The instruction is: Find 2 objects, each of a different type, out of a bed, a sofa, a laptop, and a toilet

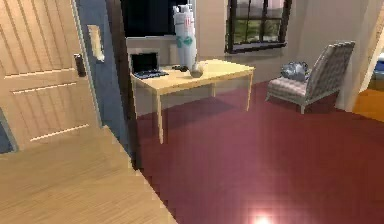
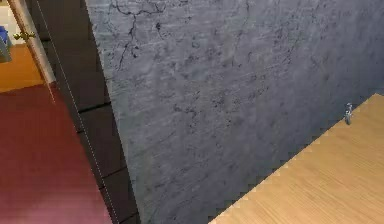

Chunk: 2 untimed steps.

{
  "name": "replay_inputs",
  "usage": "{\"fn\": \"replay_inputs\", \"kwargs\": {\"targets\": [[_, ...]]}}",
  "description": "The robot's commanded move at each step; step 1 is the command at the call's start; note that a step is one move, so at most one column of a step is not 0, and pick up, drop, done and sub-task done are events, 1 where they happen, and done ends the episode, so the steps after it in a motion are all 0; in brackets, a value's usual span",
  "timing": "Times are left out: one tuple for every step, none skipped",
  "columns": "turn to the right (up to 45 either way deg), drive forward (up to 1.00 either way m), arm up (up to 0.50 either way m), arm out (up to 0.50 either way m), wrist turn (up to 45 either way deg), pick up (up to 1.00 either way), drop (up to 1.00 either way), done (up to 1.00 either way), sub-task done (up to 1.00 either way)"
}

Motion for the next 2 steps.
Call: {"fn": "replay_inputs", "kwargs": {"targets": [[39.0, 0.0, 0.0, 0.0, 0.0, 0.0, 0.0, 0.0, 0.0], [0.0, 0.15, 0.0, 0.0, 0.0, 0.0, 0.0, 0.0, 0.0]]}}
